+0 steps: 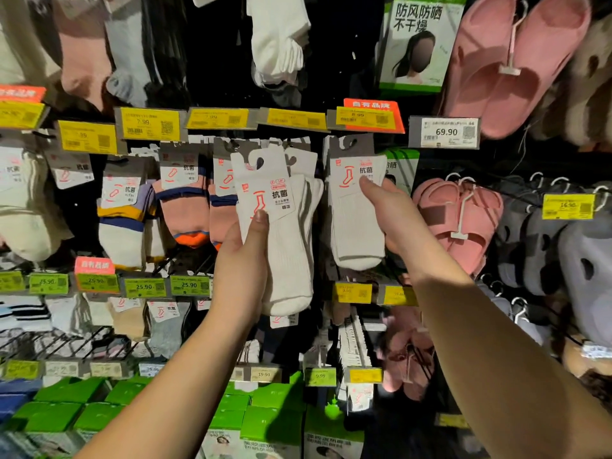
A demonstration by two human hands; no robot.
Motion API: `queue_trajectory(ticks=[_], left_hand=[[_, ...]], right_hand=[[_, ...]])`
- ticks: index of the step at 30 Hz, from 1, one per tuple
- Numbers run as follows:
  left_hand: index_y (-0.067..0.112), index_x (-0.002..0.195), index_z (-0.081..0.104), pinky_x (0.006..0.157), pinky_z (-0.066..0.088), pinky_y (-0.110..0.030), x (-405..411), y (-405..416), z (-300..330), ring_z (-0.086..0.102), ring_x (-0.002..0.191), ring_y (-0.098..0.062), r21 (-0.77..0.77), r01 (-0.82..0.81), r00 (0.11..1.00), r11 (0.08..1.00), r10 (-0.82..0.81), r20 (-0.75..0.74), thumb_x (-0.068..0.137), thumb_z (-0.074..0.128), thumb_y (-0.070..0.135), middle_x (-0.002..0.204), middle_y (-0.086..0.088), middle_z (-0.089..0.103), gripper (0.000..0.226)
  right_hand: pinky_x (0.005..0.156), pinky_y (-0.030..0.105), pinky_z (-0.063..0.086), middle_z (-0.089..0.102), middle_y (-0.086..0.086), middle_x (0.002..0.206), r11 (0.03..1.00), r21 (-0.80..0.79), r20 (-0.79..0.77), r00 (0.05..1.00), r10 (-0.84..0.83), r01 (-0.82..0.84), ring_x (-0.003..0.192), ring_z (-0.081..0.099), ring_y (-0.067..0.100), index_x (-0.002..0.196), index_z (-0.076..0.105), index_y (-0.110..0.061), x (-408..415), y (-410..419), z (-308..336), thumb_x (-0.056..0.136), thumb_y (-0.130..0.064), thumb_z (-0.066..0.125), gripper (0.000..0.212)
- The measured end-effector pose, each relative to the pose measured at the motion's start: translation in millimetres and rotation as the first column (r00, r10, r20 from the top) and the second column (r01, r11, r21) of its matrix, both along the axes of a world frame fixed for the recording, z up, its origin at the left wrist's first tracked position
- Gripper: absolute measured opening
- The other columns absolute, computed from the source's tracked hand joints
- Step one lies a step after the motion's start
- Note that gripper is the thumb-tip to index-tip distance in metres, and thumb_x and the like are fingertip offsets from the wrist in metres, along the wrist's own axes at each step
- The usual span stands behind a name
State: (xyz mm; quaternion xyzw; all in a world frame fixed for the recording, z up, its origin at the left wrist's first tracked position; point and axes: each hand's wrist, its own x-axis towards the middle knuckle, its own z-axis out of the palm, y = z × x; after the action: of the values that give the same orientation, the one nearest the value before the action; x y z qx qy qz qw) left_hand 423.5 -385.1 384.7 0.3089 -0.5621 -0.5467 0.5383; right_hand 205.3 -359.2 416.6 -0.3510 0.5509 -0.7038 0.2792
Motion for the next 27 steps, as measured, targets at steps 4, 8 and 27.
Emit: queue_trajectory(ticks=[4,8,27], left_hand=[[0.043,0.094,0.056,0.060,0.048,-0.004,0.5,2.5,2.2,0.063,0.075,0.019,-0.003,0.005,1.000,1.000,-0.005,0.006,0.103,0.048,0.042,0.079,0.033,0.069,0.012],[0.044,0.093,0.058,0.074,0.049,-0.016,-1.2,0.8,1.0,0.063,0.085,0.015,0.005,-0.013,1.000,1.000,0.013,0.017,0.103,0.047,0.044,0.092,0.027,0.067,0.014],[0.029,0.100,0.065,0.089,0.053,-0.036,-6.4,-5.2,-13.4,0.071,0.098,-0.008,0.128,0.043,0.998,0.991,-0.036,-0.057,0.103,0.050,0.033,0.096,0.015,0.076,0.015]], right_hand=[[0.089,0.034,0.055,0.072,0.001,0.115,0.987,0.145,-0.127,0.991,-0.045,0.063,0.100,0.070,0.018,0.132,0.058,-0.017,-7.6,-10.5,-3.8,0.104,-0.035,0.051,0.035],[0.078,0.031,0.041,0.063,0.006,0.105,0.850,0.377,-0.530,0.838,-0.127,0.367,0.095,0.058,0.026,0.118,0.062,-0.009,-15.0,-14.5,0.8,0.099,-0.060,0.043,0.058],[0.077,0.034,0.045,0.060,-0.001,0.090,0.920,0.069,-0.557,0.780,-0.285,0.386,0.085,0.056,0.016,0.097,0.059,-0.016,29.8,29.2,-30.5,0.101,-0.052,0.045,0.039]])
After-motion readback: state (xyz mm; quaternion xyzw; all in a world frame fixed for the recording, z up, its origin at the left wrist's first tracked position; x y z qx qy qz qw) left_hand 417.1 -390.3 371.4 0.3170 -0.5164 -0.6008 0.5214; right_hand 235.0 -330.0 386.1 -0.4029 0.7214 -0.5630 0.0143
